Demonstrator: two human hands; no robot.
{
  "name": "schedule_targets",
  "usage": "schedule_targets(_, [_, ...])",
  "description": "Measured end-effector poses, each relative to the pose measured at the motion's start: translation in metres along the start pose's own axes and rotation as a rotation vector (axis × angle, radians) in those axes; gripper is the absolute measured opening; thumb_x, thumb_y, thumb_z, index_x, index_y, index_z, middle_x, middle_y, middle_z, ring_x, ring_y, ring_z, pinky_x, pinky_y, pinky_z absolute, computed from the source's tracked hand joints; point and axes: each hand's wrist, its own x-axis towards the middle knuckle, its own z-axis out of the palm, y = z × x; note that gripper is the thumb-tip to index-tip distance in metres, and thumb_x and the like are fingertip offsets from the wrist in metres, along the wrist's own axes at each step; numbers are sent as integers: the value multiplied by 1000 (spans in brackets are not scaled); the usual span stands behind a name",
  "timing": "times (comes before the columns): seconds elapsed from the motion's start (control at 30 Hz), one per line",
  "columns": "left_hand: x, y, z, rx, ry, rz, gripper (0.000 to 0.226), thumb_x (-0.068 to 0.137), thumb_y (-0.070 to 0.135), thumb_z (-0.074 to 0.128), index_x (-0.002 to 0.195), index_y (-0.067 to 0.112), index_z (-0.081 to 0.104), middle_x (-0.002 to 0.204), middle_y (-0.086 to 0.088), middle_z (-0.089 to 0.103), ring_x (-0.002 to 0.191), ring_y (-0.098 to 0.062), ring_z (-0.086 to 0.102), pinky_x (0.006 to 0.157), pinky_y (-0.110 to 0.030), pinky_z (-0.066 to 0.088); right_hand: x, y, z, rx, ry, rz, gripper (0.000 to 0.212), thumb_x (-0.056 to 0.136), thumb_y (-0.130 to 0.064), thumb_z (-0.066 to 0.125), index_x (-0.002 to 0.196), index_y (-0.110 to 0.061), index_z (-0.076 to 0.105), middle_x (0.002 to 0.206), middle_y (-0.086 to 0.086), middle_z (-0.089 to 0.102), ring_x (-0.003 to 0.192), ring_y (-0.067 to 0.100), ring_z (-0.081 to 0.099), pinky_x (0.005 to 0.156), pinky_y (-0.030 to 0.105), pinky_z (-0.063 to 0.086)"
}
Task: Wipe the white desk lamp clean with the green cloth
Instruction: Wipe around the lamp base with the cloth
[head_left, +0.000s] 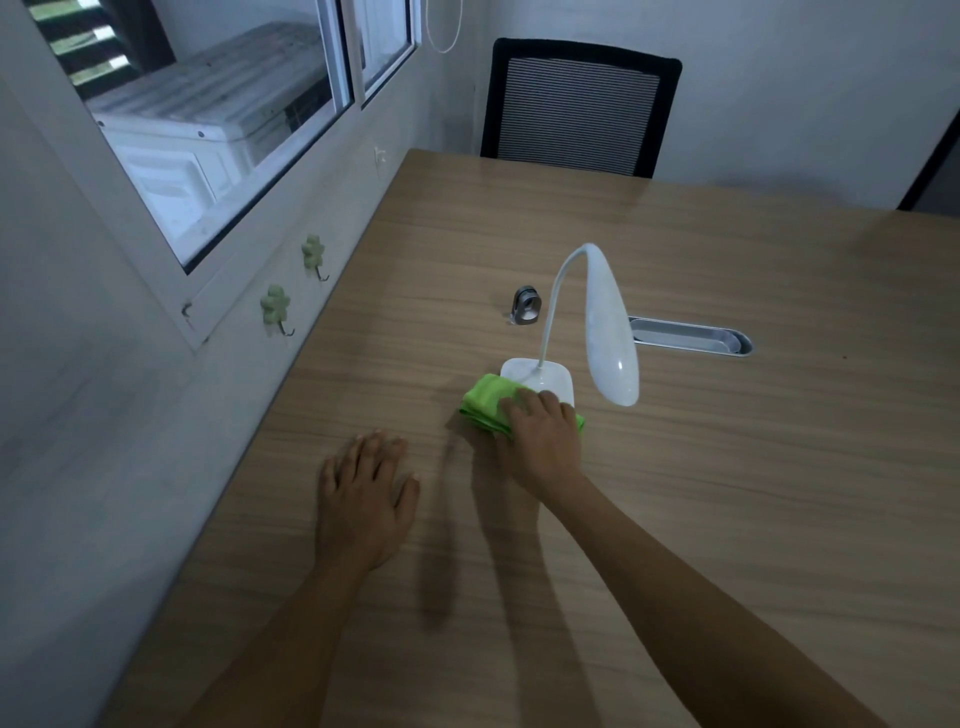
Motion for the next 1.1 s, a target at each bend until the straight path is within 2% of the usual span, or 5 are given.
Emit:
schedule_targets(0.17, [0,0,1,4,0,0,57,84,51,31,133,29,50,144,-1,50,135,-26,41,109,-50,30,-2,19,0,24,-95,11,66,75,-60,58,133,-32,45,147,10,38,130,37,40,110,57,21])
schedule_targets(0.33, [0,0,0,8,-6,-4,57,84,51,30,134,30,49,145,-1,48,136,-25,40,110,-51,30,-9,25,6,-46,-25,9,64,70,-59,48,128,-33,48,129,10,50,106,37,54,92,48,36])
schedule_targets(0.7, [1,0,-1,-6,5,2,57,84,51,31,132,28,51,143,-2,51,134,-26,43,108,-51,33,-21,13,15,-126,100,-8,61,47,-38,85,106,-33,69,101,10,69,67,30,63,61,36,51])
schedule_targets(0.93, [0,-1,2,-11,-9,-3,57,84,51,31,133,29,50,144,-2,49,135,-26,42,109,-51,32,-8,5,-11,115,177,74,49,72,-34,65,121,-26,62,120,17,60,98,40,59,81,43,45])
schedule_targets(1.1, [0,-1,2,-2,-15,-3,58,84,52,29,135,30,48,146,-2,47,137,-26,40,111,-51,30,-6,-1,-11,93,-38,162,53,85,-37,55,136,-26,46,134,17,46,114,39,47,93,42,35])
